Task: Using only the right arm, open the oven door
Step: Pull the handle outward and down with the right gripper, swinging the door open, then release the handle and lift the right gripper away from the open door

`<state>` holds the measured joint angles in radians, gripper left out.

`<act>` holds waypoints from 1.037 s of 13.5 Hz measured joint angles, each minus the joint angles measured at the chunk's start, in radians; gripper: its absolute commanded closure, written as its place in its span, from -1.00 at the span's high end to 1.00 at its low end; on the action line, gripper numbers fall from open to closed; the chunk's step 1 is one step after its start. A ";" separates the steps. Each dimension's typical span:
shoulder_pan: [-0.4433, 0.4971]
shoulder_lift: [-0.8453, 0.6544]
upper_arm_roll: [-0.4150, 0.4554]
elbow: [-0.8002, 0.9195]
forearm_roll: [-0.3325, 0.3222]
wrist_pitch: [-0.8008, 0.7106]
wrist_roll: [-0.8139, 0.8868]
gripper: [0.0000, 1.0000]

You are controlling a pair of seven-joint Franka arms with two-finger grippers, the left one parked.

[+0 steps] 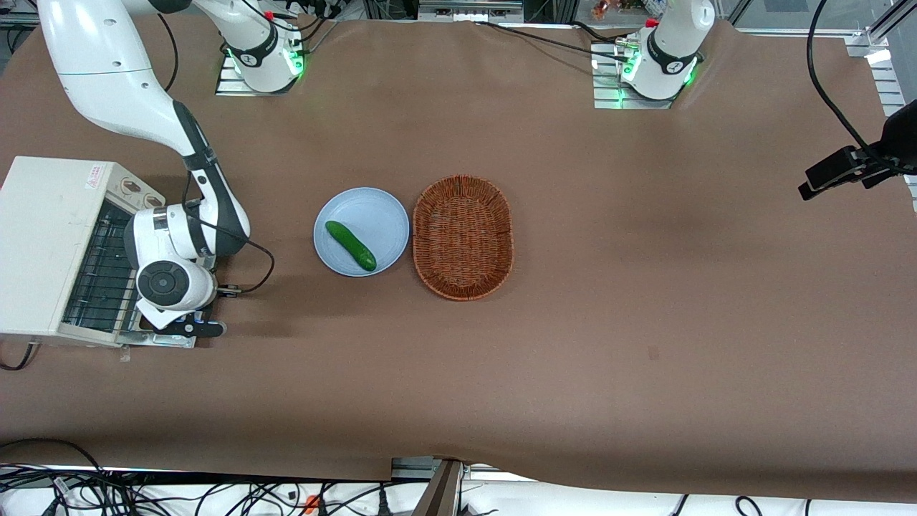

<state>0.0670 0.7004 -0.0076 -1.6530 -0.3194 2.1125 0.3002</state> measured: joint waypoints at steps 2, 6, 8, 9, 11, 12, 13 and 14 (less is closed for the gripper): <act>0.001 -0.014 0.024 0.000 0.042 -0.003 -0.002 -0.29; 0.001 -0.123 0.036 0.008 0.127 -0.025 -0.085 1.00; -0.001 -0.223 0.036 0.016 0.140 -0.147 -0.147 1.00; -0.002 -0.276 0.036 0.025 0.160 -0.215 -0.168 1.00; -0.003 -0.363 0.030 0.074 0.259 -0.307 -0.187 1.00; -0.004 -0.398 0.022 0.106 0.310 -0.345 -0.189 1.00; -0.004 -0.428 0.009 0.134 0.342 -0.383 -0.193 1.00; -0.005 -0.454 -0.009 0.159 0.356 -0.435 -0.196 1.00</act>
<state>0.0615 0.2465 -0.0168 -1.4936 0.0366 1.6771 0.1044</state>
